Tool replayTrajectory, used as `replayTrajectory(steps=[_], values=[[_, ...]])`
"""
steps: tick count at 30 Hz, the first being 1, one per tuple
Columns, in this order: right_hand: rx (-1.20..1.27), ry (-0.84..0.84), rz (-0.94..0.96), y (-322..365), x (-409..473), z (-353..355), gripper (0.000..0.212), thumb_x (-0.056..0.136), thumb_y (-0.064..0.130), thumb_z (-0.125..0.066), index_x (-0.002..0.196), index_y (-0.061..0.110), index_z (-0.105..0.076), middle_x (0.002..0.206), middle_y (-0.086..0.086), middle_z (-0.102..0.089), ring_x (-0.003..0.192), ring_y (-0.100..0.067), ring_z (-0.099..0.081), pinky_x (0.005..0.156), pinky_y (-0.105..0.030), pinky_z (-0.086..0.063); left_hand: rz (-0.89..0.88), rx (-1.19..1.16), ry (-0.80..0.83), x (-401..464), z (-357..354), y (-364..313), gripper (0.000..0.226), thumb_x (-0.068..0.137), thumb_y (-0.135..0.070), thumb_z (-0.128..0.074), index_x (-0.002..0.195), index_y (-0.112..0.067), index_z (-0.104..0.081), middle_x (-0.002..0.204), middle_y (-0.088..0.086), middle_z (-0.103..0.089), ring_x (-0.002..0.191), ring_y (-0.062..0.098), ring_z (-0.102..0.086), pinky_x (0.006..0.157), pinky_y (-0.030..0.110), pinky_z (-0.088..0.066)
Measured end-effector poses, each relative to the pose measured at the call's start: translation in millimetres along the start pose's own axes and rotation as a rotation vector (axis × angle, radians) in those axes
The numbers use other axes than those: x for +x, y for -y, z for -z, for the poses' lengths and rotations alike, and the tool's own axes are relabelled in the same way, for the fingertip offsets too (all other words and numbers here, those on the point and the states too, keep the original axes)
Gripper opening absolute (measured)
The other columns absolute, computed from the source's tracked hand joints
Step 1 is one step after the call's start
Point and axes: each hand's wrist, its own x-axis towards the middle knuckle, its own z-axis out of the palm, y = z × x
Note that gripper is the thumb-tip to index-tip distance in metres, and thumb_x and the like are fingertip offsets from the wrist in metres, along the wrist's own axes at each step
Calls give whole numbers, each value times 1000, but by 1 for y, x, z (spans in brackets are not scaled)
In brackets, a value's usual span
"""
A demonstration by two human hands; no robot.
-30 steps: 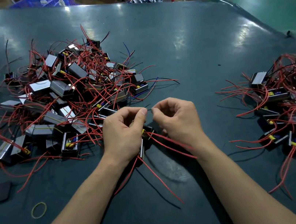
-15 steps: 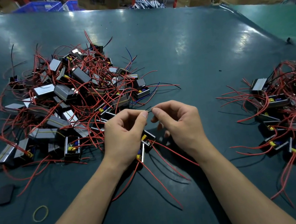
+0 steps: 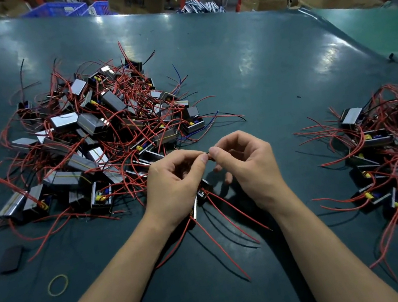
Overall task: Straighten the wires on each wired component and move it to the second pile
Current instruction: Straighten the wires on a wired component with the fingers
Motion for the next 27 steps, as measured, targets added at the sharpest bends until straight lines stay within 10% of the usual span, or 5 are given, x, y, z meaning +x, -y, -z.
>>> replayTrajectory(steps=[11,17,27], values=[[98,66,-69,1,1,3,10,88,7,-69,80,10,-63,71,0,-66,60,-13,-61,41,-22,-44,32,-11,36,0,2,-1,8,89,-15,-69,86,-11,-75,77,10,-71,74,40,-62,67,50,-52],[198,-80,-137,4,7,15,10,92,11,-65,82,13,-62,70,2,-65,56,-13,-60,39,-23,-46,87,-37,-34,3,1,1,11,89,-12,-68,80,-7,-73,76,21,-67,63,21,-52,58,28,-42],[124,148,-98,0,5,10,15,79,13,-74,83,19,-61,70,1,-64,55,-15,-59,37,-22,-39,107,-88,88,3,4,-1,11,89,-9,-68,81,-3,-73,72,13,-69,65,13,-59,61,22,-48]])
